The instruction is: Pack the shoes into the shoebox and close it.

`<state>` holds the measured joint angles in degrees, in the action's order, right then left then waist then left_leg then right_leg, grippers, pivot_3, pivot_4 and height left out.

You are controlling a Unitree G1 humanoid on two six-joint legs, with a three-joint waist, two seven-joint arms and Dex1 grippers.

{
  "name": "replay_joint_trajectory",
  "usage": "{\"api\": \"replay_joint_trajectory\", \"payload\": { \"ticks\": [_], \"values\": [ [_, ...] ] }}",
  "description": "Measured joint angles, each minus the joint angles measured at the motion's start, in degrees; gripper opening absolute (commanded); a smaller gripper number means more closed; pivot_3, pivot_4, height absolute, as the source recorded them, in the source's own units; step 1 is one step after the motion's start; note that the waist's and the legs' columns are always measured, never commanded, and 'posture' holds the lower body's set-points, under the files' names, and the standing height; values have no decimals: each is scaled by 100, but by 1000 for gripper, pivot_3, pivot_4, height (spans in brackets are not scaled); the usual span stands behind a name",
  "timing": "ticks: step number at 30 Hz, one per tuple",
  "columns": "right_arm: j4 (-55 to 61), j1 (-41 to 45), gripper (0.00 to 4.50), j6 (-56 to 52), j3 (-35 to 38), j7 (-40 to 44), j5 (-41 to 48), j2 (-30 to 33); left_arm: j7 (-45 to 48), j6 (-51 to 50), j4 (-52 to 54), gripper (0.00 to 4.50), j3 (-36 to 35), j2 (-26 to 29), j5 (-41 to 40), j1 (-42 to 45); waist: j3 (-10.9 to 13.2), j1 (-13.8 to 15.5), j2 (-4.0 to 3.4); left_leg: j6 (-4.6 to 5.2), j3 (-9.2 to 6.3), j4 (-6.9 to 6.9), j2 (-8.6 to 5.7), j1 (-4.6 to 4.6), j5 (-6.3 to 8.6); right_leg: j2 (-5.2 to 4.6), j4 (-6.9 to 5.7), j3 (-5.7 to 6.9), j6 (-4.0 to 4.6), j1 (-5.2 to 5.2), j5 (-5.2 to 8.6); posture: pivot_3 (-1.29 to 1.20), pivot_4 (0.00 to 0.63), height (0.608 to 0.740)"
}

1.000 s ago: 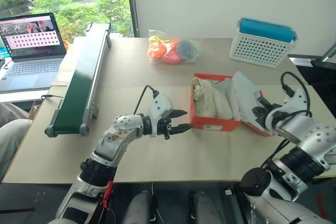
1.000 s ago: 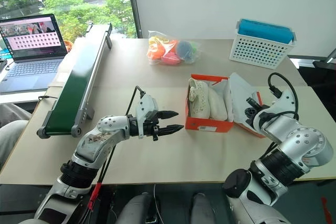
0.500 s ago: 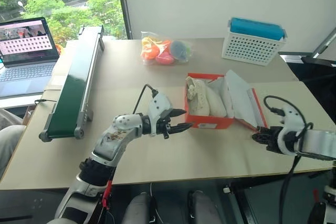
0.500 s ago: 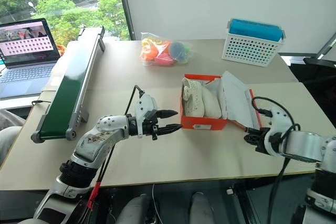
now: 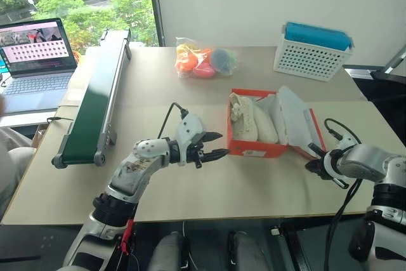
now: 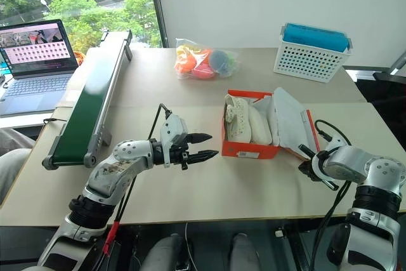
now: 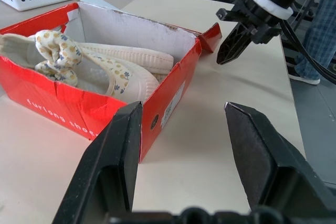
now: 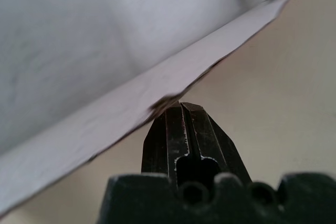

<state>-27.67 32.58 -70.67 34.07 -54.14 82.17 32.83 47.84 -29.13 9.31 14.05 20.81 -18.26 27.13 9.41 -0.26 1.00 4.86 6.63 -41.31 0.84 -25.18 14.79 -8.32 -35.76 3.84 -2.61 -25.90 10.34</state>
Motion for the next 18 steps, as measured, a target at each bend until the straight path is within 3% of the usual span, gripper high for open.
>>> {"api": "replay_joint_trajectory", "payload": {
  "ticks": [10, 18],
  "values": [
    [378, 149, 15, 2235, 974, -494, -177, -1448, 55, 12, -27, 2644, -6, -17, -3, 227, -1, -58, -4, -16, 0, 2, 0, 0, -10, 1, -4, -1, -1, -2, 0, 0, 150, 705],
    [622, 127, 15, 3790, 1336, -174, -633, -1953, 162, 20, -227, 2644, -10, 8, 0, 365, -3, -54, -6, -17, 0, -1, -1, 1, -11, 1, -7, -1, -1, -1, 0, 0, 150, 705]
  ]
}}
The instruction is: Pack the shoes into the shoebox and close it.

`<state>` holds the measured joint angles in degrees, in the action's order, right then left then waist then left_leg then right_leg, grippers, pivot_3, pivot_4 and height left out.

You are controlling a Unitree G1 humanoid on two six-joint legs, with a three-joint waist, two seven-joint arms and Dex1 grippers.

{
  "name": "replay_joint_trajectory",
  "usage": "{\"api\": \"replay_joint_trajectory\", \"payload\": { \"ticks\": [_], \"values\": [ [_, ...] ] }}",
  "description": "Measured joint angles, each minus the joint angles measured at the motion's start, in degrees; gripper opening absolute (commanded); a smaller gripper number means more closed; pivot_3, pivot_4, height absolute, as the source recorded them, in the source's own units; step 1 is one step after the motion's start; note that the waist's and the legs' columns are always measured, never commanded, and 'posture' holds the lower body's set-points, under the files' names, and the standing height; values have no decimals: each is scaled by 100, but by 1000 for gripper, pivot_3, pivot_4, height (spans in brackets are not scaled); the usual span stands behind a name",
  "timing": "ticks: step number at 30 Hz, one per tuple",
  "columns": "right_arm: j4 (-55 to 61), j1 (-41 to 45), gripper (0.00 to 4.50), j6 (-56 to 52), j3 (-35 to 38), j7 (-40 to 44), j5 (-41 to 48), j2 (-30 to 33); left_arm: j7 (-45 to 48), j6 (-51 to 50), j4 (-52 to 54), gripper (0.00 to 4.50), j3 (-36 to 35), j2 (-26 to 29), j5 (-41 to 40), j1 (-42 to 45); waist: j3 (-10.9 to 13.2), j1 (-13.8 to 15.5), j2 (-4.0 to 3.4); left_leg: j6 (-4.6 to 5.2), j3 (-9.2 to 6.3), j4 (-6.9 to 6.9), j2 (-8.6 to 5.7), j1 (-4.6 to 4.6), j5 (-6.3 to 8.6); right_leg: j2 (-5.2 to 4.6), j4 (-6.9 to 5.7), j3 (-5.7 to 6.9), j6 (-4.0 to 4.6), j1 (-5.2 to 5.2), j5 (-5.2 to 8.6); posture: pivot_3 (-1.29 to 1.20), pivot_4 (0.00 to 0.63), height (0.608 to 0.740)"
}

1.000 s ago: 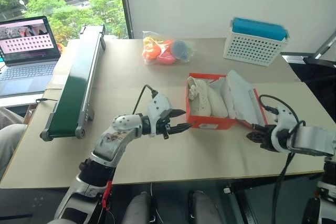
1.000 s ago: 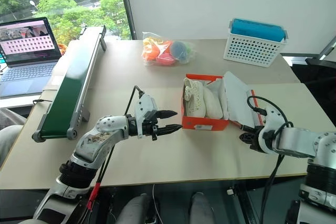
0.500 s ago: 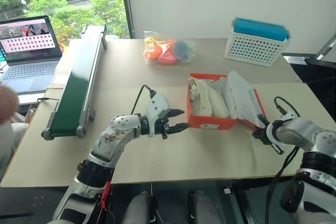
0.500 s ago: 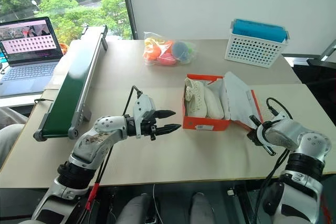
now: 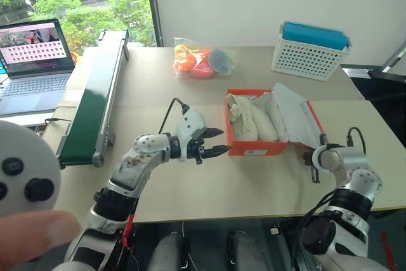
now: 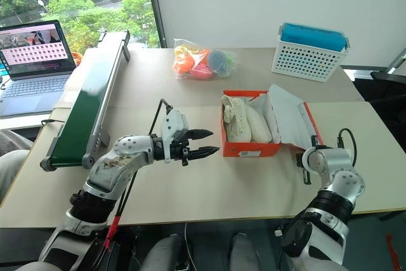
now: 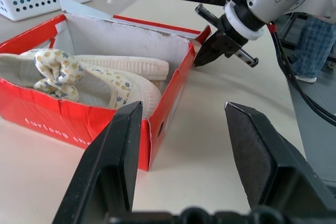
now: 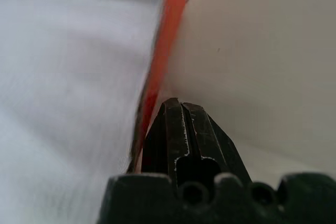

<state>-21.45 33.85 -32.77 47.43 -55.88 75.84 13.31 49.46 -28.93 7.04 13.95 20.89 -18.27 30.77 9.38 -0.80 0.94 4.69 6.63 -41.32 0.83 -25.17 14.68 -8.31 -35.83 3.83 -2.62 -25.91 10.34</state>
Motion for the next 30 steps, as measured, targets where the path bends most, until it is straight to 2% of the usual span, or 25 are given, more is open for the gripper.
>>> {"api": "replay_joint_trajectory", "payload": {
  "ticks": [4, 10, 19, 26, 30],
  "values": [
    [-104, 87, 15, 595, 40, 389, -317, -114, 67, 3, -35, 2644, 0, 12, 0, 55, -1, -6, -2, -2, 0, 4, 1, 2, -1, 1, -1, -1, 0, -2, 0, 0, 150, 705],
    [97, 146, 15, 1332, -59, 1344, -579, -768, 162, 3, -84, 2644, -2, 55, 0, 148, 2, -59, -10, -26, 2, 8, 1, 2, -15, 1, -9, -6, 2, -11, -1, 0, 150, 705],
    [2154, -263, 15, 1506, -1945, 2397, -2247, -1025, 192, -2, -71, 2644, 5, 86, 0, 147, 4, -130, -25, -36, 1, 20, -1, 1, -22, 1, -14, -10, 2, -20, -1, 0, 150, 705],
    [3080, -484, 15, 774, -3701, 3273, -3896, 62, 182, -42, -30, 2644, 6, 93, -2, 144, 4, -129, -25, -38, 2, 18, -1, 1, -23, 0, -13, -9, 3, -21, 0, 0, 150, 705],
    [3334, -172, 15, -63, -5242, 4558, -5011, 1510, 149, -148, 10, 2644, 6, 78, -6, 144, 5, -137, -25, -35, 2, 17, -1, 2, -21, -1, -13, -10, 4, -23, 1, 0, 150, 705]
  ]
}}
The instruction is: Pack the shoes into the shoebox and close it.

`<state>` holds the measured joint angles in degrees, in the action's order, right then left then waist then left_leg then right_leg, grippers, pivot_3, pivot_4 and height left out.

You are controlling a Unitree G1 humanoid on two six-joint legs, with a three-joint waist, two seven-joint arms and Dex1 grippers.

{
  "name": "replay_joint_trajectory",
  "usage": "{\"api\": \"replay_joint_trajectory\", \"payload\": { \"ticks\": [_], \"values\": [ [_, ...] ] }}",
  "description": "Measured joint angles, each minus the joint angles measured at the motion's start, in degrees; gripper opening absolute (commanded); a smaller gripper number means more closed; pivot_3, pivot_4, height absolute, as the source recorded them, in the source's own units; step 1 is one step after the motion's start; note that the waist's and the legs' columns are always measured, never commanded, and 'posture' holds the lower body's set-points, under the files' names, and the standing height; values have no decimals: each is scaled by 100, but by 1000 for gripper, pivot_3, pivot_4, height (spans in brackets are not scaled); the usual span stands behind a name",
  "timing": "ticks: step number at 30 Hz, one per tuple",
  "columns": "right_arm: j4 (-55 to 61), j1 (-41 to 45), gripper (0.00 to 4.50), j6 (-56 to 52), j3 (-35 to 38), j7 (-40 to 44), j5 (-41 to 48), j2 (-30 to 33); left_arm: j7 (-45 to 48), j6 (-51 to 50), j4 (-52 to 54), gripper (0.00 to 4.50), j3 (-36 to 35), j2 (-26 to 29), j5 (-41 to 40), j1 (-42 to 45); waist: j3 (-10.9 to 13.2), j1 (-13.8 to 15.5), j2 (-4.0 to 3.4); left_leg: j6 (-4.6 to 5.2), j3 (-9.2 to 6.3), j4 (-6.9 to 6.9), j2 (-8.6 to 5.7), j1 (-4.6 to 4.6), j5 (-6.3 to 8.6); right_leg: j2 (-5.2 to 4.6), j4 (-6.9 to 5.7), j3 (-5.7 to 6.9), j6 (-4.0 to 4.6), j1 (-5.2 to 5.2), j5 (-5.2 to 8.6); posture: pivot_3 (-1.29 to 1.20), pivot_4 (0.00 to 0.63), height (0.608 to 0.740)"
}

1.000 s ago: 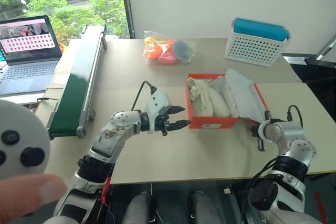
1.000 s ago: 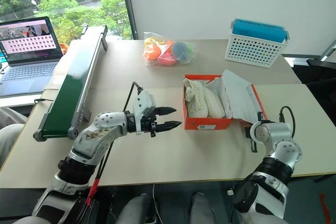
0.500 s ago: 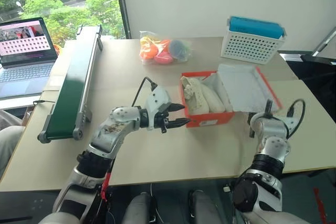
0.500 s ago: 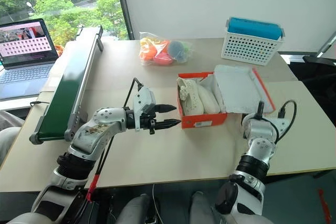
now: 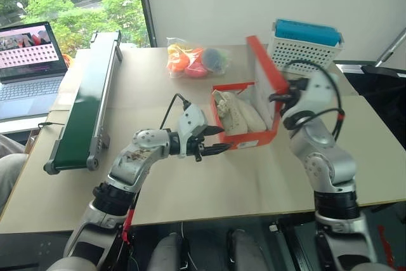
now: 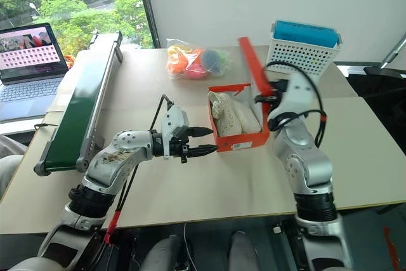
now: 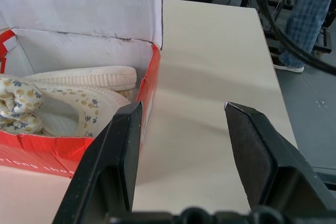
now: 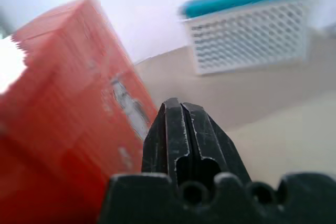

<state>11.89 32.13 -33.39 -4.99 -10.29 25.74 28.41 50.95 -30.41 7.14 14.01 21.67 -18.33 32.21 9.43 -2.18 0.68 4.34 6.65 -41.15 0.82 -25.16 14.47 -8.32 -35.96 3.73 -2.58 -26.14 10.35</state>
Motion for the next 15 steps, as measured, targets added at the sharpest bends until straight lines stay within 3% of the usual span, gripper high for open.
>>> {"api": "replay_joint_trajectory", "payload": {
  "ticks": [4, 7, 11, 15],
  "values": [
    [329, 547, 15, -539, -1348, 1411, -608, 668, -41, -55, 94, 2644, -4, -30, -3, -3, 0, 1, 1, 5, -4, 4, 2, 0, 3, 2, 2, 3, 1, -1, 0, 0, 150, 705],
    [669, 862, 15, -721, -2236, 2455, -897, 793, -79, -89, 119, 2644, -5, -66, -1, -3, 0, 34, 3, 15, -5, -4, 1, -2, 9, 1, 3, 8, 1, 2, 0, 0, 150, 705],
    [586, 1078, 15, -797, -2406, 3210, -1237, 908, -140, -135, 123, 2644, 8, -32, 0, -87, 3, 160, 13, 30, -5, -31, 1, -8, 18, -4, 3, 18, 0, 10, 1, 0, 150, 705],
    [-167, 1483, 15, -800, -2246, 3586, -1290, 523, -275, -151, 170, 2644, -72, -56, -3, -96, 4, 153, 15, 27, -3, -44, 2, -13, 17, -6, 1, 17, 0, 10, 0, 0, 150, 705]
  ]
}}
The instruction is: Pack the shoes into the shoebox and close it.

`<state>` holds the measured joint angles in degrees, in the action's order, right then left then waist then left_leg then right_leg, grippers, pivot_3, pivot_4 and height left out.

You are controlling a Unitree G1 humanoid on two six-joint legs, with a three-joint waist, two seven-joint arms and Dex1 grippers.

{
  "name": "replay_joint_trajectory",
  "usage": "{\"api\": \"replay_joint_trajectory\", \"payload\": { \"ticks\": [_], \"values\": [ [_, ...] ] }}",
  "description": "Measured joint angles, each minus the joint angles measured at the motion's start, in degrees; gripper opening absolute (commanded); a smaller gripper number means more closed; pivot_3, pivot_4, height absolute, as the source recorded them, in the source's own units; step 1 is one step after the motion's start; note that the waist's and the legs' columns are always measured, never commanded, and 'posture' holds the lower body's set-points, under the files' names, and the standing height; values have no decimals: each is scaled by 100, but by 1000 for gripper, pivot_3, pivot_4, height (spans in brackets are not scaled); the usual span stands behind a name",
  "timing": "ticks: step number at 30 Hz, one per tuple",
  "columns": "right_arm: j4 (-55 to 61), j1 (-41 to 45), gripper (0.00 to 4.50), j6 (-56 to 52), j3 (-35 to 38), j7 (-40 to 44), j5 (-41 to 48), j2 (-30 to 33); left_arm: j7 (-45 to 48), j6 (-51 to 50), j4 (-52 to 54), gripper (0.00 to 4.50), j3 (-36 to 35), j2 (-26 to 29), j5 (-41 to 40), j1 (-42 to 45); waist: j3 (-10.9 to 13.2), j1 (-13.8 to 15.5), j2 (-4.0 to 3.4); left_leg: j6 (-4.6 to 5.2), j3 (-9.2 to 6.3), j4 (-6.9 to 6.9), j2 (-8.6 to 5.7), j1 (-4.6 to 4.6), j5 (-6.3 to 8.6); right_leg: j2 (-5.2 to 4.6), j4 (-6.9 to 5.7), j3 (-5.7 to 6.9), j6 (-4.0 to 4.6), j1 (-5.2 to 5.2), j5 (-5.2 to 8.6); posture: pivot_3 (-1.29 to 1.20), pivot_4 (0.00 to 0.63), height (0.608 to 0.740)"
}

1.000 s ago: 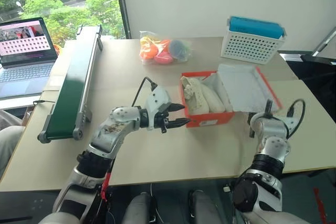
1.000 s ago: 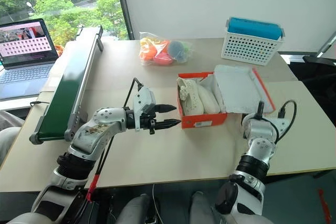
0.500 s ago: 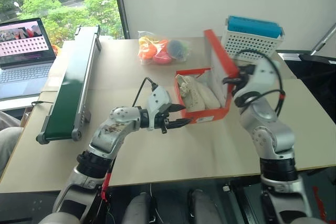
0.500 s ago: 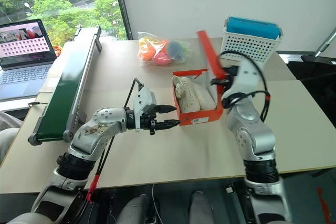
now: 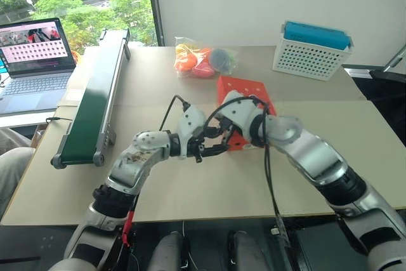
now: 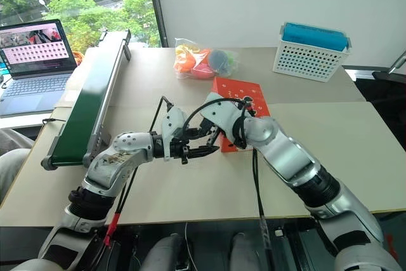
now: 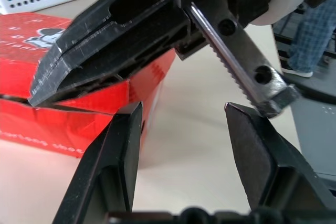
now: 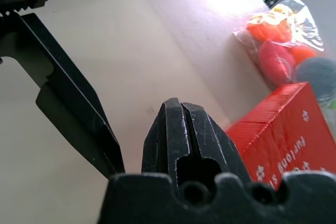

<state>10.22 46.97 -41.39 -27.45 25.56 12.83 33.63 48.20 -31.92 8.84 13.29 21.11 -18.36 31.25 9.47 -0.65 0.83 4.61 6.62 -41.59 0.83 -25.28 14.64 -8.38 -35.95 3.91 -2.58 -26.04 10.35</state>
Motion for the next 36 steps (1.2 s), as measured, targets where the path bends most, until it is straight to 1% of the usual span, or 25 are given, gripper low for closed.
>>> {"api": "replay_joint_trajectory", "payload": {
  "ticks": [1, 5, 8, 10, 11, 14, 16, 21, 25, 27, 29, 30, 33, 36],
  "values": [
    [-453, 209, 15, 1, 196, 15, -22, -160, -28, -11, 44, 2644, -21, 4, 0, -12, 1, 1, 1, -4, 0, 0, 0, -1, -2, 0, -1, 1, 0, 0, 0, 0, 150, 705],
    [-1820, 849, 15, 88, 1002, -90, -87, -354, -78, -54, 137, 2644, -38, -4, 0, -58, 1, 26, 1, -9, 1, 1, -1, -6, -5, 0, 4, 5, 0, -2, 0, 0, 150, 705],
    [-2731, 1108, 15, 251, 1542, -65, -92, -540, -149, -80, 178, 2644, -70, -6, 0, -81, 1, 2, 1, -12, 2, 2, -1, -5, -7, 1, 3, 6, 0, -1, 0, 0, 150, 705],
    [-3105, 1115, 15, 276, 1623, -33, -116, -640, -175, -83, 184, 2644, -75, -5, 0, -85, 1, -9, 1, -14, 3, 2, -1, -5, -8, 1, 0, 6, 0, -3, 0, 0, 150, 705],
    [-3498, 1121, 15, 298, 1647, 46, -155, -753, -202, -86, 197, 2644, -77, -8, 0, -89, 1, -15, 1, -16, 3, 2, -1, -4, -10, 1, -1, 6, 0, -2, 0, 0, 150, 705],
    [-4175, 1062, 15, 282, 1633, 345, -213, -957, -242, -87, 275, 2644, -87, -2, 0, -128, 1, -25, 1, -17, 3, 2, -1, -4, -10, 1, -5, 5, 1, -3, -1, 0, 150, 705],
    [-4471, 1062, 15, 197, 1613, 641, -235, -1071, -260, -88, 286, 2644, -94, 5, 0, -172, 1, -34, 0, -17, 3, 2, 0, -3, -10, 2, -6, 4, 1, -3, -1, 0, 150, 705],
    [-5140, 1347, 15, 164, 1712, 975, -347, -1159, -290, -94, 297, 2644, -102, 18, 0, -218, -9, -42, 1, -17, 2, 2, 1, 12, -10, 2, -9, 4, 1, 9, -1, 0, 150, 705],
    [-5471, 1449, 15, 349, 1712, 1111, -533, -1220, -353, -94, 299, 2644, -108, 20, 0, -249, -17, -44, 3, -18, 1, 2, 2, 26, -10, 2, -8, 4, 1, 25, -1, 0, 150, 705],
    [-5477, 1428, 15, 378, 1721, 1137, -590, -1234, -389, -94, 302, 2644, -111, 20, 0, -271, -18, -46, 3, -18, 0, 7, 2, 47, -9, 1, -3, 4, 1, 48, 0, 0, 150, 705],
    [-5435, 1346, 15, 378, 1775, 1137, -595, -1243, -411, -94, 324, 2644, -111, 22, 0, -303, -18, -45, 3, -17, 0, 27, 1, 89, -7, 1, 12, 6, 1, 88, 1, 0, 150, 705],
    [-5365, 1289, 15, 377, 1811, 1136, -598, -1239, -426, -94, 372, 2644, -113, 31, 0, -315, -18, -44, 4, -17, 0, 35, 2, 102, -3, 0, 16, 5, 0, 98, 1, 0, 150, 705],
    [-5057, 1144, 15, 311, 1939, 1106, -593, -1225, -441, -94, 421, 2644, -116, 34, -3, -316, -18, -35, 4, -22, -2, 43, 1, 103, -5, -2, 14, 5, 1, 94, 1, 0, 150, 705],
    [-4355, 872, 15, -256, 2222, 983, -466, -1146, -500, -94, 423, 2644, -117, 45, 4, -329, -17, -16, 4, -29, -1, 52, 0, 99, -10, -5, 15, 5, 2, 86, 1, 0, 150, 705]
  ]
}}
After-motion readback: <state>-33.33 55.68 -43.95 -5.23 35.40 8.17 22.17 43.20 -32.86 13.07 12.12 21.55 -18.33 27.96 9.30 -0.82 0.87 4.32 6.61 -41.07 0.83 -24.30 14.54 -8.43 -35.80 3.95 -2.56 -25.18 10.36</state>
